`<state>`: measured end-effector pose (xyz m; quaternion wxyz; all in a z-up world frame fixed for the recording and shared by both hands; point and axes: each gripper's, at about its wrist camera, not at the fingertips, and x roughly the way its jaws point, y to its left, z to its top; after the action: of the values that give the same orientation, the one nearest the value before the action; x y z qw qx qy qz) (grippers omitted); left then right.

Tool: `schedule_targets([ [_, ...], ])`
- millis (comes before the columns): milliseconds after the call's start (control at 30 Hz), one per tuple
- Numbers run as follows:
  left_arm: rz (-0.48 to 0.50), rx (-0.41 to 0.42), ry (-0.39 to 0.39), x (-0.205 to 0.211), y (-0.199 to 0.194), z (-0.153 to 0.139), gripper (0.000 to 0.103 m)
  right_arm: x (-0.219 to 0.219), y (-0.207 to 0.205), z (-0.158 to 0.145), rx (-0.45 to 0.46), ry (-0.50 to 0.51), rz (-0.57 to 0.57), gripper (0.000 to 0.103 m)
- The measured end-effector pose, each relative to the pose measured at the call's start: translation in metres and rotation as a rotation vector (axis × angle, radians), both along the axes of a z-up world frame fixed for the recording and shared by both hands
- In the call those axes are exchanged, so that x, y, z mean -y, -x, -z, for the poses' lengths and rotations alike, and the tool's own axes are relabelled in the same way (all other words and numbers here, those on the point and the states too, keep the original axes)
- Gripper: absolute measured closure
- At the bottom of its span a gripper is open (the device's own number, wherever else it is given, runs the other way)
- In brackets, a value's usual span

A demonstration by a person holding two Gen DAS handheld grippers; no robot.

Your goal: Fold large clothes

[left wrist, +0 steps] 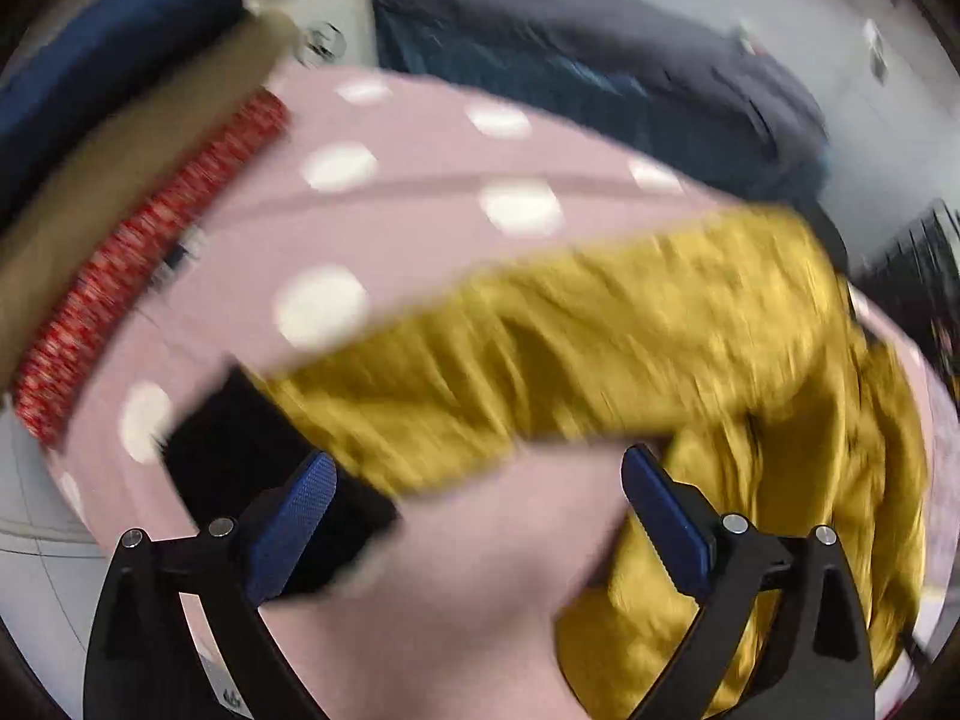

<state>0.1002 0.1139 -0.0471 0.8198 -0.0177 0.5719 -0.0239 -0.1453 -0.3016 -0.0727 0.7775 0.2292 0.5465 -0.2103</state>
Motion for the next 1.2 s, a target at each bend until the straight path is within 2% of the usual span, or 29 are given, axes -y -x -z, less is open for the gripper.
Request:
schedule_targets([
  [133,0.102,-0.132,0.036,0.044,0.054,0.051,0.009,0.011,0.019,0.016,-0.033,-0.138,0.014,0.024],
  [233,0.148,-0.177,0.049,0.067,0.077,0.064,0.009,0.010,0.032,0.031,-0.065,-0.224,0.013,0.024],
  [267,0.166,-0.193,0.049,0.074,0.083,0.067,0.009,0.009,0.036,0.033,-0.043,-0.255,0.019,0.039],
  [300,0.174,-0.201,0.055,0.076,0.085,0.069,0.009,0.008,0.038,0.035,-0.031,-0.282,0.016,0.066],
  [400,0.189,-0.208,0.060,0.079,0.088,0.069,0.009,0.010,0.033,0.030,-0.024,-0.279,-0.018,0.091],
  [467,0.187,-0.188,0.045,0.078,0.087,0.065,0.009,0.014,0.024,0.016,-0.012,-0.219,-0.062,0.096],
  [567,0.178,-0.177,0.034,0.067,0.078,0.060,0.009,0.029,0.001,-0.017,-0.015,-0.019,-0.156,0.098],
  [733,0.162,-0.165,0.036,0.058,0.071,0.055,0.009,0.085,-0.054,-0.071,-0.061,0.310,-0.253,0.099],
  [800,0.150,-0.160,0.049,0.053,0.072,0.053,0.009,0.102,-0.075,-0.084,-0.073,0.392,-0.266,0.099],
  [933,0.125,-0.164,0.062,0.048,0.078,0.056,0.009,0.113,-0.125,-0.099,-0.163,0.737,-0.361,0.099],
  [967,0.121,-0.170,0.065,0.047,0.080,0.059,0.009,0.116,-0.135,-0.098,-0.181,0.777,-0.366,0.099],
  [1033,0.116,-0.176,0.064,0.044,0.084,0.057,0.009,0.129,-0.153,-0.095,-0.204,0.765,-0.314,0.098],
  [1067,0.113,-0.179,0.060,0.043,0.086,0.058,0.009,0.134,-0.158,-0.092,-0.198,0.733,-0.276,0.098],
  [1100,0.109,-0.180,0.061,0.041,0.089,0.058,0.009,0.138,-0.164,-0.085,-0.210,0.681,-0.229,0.093],
  [1133,0.103,-0.181,0.063,0.040,0.090,0.059,0.009,0.141,-0.164,-0.080,-0.215,0.647,-0.192,0.088],
  [1167,0.098,-0.182,0.064,0.038,0.095,0.057,0.009,0.142,-0.163,-0.077,-0.198,0.613,-0.164,0.062],
  [1200,0.094,-0.189,0.065,0.036,0.097,0.059,0.009,0.137,-0.158,-0.074,-0.141,0.571,-0.138,0.025],
])
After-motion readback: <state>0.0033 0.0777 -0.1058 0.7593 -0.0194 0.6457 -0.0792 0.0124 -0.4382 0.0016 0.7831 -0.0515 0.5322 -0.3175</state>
